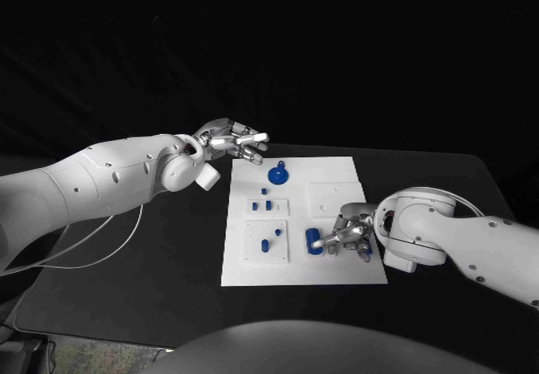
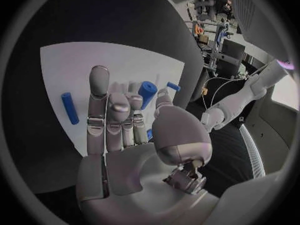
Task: Assemble the parts on the task board
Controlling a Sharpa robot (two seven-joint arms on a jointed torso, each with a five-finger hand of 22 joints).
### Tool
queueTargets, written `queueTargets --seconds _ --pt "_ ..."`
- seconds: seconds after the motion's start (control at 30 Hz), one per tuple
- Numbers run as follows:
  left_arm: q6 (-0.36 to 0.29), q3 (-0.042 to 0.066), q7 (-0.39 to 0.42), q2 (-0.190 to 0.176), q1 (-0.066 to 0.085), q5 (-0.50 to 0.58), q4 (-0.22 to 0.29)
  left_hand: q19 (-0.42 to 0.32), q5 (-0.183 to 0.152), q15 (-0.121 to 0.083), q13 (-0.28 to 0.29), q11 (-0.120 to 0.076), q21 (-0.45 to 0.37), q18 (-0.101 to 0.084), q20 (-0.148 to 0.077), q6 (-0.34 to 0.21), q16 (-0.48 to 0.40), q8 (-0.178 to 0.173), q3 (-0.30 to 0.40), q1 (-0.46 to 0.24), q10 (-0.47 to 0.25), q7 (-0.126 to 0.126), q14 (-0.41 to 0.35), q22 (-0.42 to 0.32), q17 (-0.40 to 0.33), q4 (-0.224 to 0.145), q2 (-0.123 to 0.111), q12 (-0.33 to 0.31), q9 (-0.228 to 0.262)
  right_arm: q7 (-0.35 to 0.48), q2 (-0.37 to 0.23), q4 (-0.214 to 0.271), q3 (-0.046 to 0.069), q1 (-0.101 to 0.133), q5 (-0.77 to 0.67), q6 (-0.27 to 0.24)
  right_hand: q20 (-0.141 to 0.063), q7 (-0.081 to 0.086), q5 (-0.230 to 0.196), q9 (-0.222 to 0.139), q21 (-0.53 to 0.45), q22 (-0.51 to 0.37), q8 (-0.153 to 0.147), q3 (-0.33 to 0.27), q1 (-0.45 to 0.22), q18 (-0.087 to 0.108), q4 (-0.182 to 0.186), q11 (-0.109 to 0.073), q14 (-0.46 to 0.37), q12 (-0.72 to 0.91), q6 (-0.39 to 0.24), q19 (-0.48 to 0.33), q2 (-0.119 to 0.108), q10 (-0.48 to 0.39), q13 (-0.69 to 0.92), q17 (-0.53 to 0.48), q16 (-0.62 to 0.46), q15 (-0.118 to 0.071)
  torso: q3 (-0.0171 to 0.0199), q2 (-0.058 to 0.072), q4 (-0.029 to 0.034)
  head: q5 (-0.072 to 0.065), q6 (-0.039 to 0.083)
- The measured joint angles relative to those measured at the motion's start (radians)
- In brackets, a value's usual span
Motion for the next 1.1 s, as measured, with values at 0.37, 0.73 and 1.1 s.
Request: queueTargets --seconds 0.37,0.73,1.1 --pt "0.001 0.0 -0.003 0.002 0.0 0.0 -0.003 0.0 0.0 0.0 0.0 0.0 0.0 0.0 0.0 0.001 0.0 0.0 -0.006 -0.007 0.0 0.001 0.0 -0.001 0.001 -0.015 0.007 0.0 0.0 0.015 0.009 -0.008 0.0 0.0 -0.009 0.009 -0.006 -0.007 -0.035 -0.019 0.0 0.004 0.0 0.179 0.03 0.0 -0.09 -0.004 0.0 0.001 0.018 -0.002 -0.044 0.007 0.007 0.003 0.0 0.0 0.0 0.0 0.0005 0.0 0.0" --pt "0.004 -0.001 -0.007 0.003 0.0 -0.002 -0.006 0.0 0.0 0.0 0.0 0.0 0.004 0.0 0.0 0.001 0.0 0.0 -0.012 -0.012 0.0 0.001 0.0 -0.001 0.001 -0.02 0.024 0.0 0.0 0.022 0.028 -0.042 0.0 -0.004 -0.021 0.011 -0.006 -0.011 -0.035 -0.025 0.0 0.004 0.0 0.238 -0.016 0.0 -0.047 -0.007 0.0 0.001 0.021 -0.002 0.016 0.011 0.013 0.003 0.0 0.0 -0.0002 0.0 0.0012 0.002 0.0" --pt "0.009 -0.003 -0.011 0.003 0.0 -0.003 -0.008 0.0 0.0 0.0 0.0 0.0 0.004 0.0 0.0 0.005 0.0 0.0 -0.017 -0.006 0.0 0.005 0.0 -0.001 0.002 -0.03 0.032 0.0 0.0 0.026 0.045 -0.076 -0.002 -0.011 -0.019 0.034 -0.006 -0.011 -0.035 -0.033 0.0 0.003 0.0 0.343 -0.059 0.0 -0.077 -0.011 0.0 0.001 0.021 -0.002 0.001 0.014 0.022 0.006 0.0 0.0 0.0 0.001 0.0012 0.007 0.0"
